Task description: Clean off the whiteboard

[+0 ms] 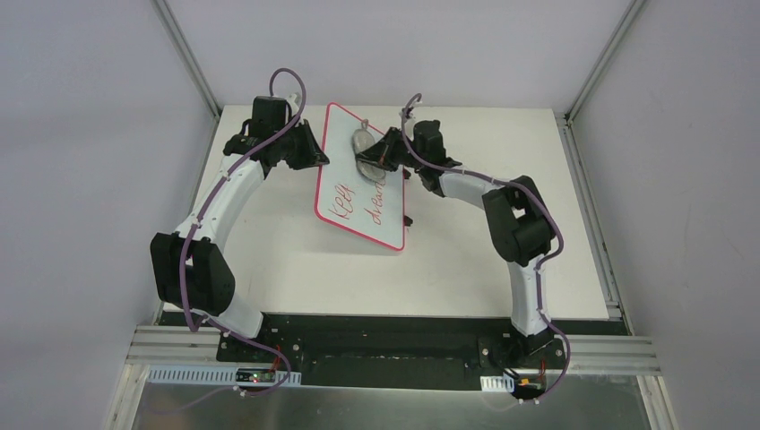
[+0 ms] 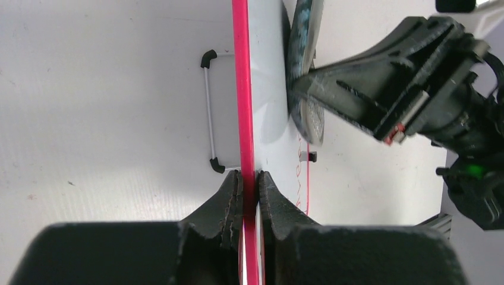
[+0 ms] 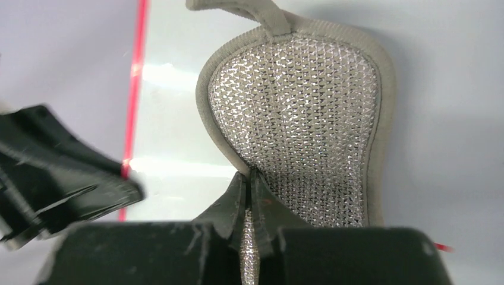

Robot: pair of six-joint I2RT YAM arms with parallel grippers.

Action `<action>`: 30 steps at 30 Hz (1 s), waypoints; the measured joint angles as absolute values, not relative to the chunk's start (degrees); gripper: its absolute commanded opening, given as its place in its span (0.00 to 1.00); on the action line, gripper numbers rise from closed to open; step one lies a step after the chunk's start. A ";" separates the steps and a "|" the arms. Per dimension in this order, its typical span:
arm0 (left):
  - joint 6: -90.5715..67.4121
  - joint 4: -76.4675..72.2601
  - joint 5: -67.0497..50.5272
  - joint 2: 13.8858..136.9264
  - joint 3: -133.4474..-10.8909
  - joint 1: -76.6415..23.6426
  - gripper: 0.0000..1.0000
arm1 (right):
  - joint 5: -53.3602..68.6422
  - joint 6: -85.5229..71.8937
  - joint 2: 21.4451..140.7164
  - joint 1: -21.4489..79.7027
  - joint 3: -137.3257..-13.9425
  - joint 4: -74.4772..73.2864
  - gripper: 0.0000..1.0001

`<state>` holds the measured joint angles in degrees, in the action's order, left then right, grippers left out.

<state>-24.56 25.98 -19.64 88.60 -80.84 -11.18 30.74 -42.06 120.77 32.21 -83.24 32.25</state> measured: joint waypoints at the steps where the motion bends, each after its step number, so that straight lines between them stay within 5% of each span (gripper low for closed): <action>1: -24.56 25.96 -19.75 88.60 -80.84 -11.18 0.00 | 30.48 -41.93 121.12 31.31 -83.24 31.33 0.00; 17: -24.80 26.00 -18.87 88.16 -80.82 -12.03 0.00 | 19.42 -26.04 115.94 36.21 -83.29 23.42 0.00; 30: -30.63 20.88 -19.03 86.19 -76.55 -12.05 0.00 | 10.98 -26.11 104.55 43.44 -69.63 25.98 0.00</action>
<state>-30.63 20.88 -19.03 86.19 -76.55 -12.05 10.98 -26.11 104.55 43.44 -69.63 25.98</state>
